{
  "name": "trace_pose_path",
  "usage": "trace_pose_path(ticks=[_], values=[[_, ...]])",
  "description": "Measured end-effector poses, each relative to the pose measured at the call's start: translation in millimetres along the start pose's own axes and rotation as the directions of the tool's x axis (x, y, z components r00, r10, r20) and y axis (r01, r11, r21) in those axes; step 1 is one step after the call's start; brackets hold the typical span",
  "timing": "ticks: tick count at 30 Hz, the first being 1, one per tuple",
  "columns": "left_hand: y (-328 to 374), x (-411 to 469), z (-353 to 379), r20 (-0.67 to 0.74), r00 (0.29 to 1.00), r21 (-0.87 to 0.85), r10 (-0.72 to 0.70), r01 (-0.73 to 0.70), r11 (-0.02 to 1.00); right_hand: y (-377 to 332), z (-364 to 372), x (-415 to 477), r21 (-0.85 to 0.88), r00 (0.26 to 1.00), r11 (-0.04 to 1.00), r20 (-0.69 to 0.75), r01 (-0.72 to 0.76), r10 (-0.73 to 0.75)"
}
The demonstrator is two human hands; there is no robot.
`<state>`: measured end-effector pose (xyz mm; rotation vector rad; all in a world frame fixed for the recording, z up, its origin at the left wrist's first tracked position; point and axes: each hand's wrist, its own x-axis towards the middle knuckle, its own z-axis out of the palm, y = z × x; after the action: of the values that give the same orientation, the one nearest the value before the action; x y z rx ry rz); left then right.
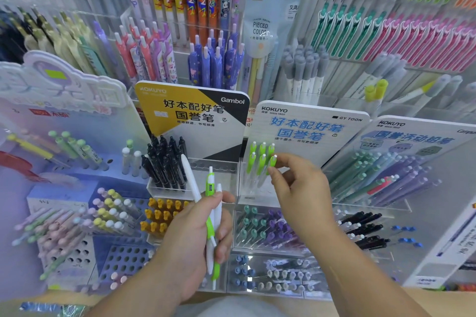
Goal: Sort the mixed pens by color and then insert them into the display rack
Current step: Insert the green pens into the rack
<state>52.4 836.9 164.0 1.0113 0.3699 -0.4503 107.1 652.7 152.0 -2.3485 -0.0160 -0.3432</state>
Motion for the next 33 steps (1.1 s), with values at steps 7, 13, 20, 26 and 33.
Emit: trace_pose_path(ticks=[7, 13, 20, 26, 33], values=[[0.8, 0.4, -0.8, 0.006, 1.0, 0.08, -0.023, 0.022, 0.997, 0.5, 3.5, -1.7, 0.019, 1.0, 1.0, -0.006, -0.023, 0.023], [2.9, -1.8, 2.8, 0.02, 1.0, 0.141, -0.003, 0.0, 0.99, 0.7, 3.9, -1.5, 0.066, 0.997, 0.995, 0.025, -0.068, 0.066], [2.5, -4.1, 6.7, -0.026, 0.999, 0.069, 0.039, -0.037, 0.997, -9.7, -7.0, -12.5, 0.25, 0.985, 0.953, 0.059, -0.169, 0.16], [16.2, -2.3, 15.6, -0.062, 0.971, -0.037, 0.231, -0.233, 0.972, -22.7, -14.8, -30.2, 0.495, 0.794, 0.69, 0.576, -0.528, 0.194], [28.9, -0.9, 30.7, -0.129, 0.939, -0.101, 0.32, -0.333, 0.937, -33.3, -14.0, -40.6, 0.566, 0.721, 0.586, 0.692, -0.579, 0.044]])
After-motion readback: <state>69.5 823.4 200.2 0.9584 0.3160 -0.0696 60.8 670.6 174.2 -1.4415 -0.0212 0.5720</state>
